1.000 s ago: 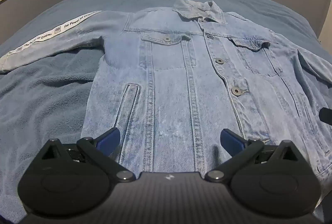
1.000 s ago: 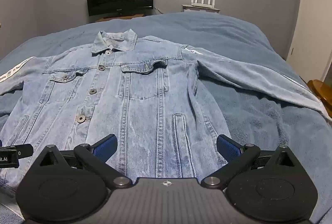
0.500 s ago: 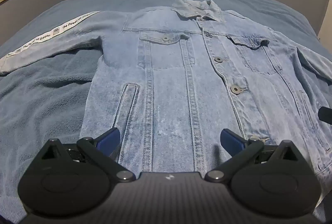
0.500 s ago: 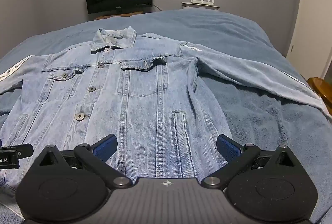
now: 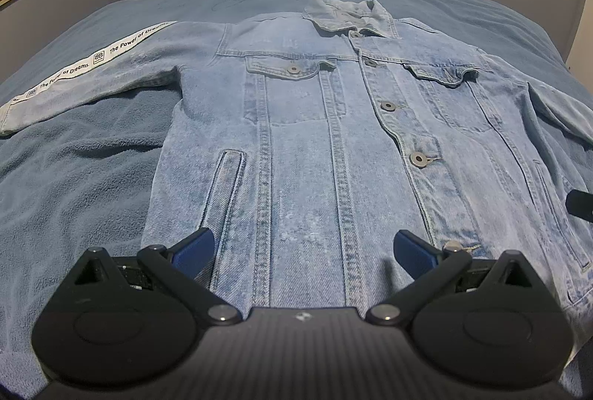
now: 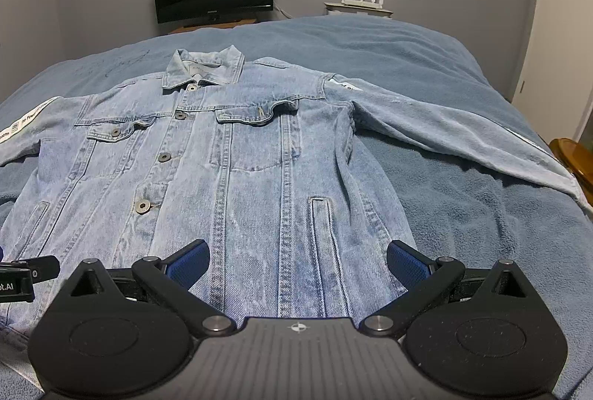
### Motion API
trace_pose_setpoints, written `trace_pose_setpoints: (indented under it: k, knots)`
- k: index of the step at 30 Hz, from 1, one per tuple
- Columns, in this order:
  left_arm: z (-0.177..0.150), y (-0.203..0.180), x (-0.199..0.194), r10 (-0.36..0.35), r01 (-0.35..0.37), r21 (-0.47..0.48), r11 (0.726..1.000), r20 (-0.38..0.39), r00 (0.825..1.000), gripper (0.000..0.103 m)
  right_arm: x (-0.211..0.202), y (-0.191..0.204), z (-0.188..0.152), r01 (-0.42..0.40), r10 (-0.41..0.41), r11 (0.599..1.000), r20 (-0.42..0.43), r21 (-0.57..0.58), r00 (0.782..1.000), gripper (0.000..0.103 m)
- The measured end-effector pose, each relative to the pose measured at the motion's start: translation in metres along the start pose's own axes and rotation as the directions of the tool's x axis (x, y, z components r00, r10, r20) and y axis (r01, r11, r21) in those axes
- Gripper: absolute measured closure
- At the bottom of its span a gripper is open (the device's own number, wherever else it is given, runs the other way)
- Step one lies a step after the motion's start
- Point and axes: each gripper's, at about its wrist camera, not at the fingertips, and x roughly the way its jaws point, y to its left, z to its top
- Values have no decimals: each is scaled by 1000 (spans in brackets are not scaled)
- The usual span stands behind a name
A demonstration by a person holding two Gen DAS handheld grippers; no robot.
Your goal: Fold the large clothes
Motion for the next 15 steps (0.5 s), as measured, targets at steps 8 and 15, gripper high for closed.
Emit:
trace_pose_setpoints:
  k: [8,15]
  knots:
    - [0,0,0,0,0,-1,1000,0,1000,0,0,0,0,1,-1,1000,-3,-2,1000,0]
    - [0,0,0,1,-1,-1,1000,1,1000,0,0,0,0,1,-1,1000,-4,-3,1000,0]
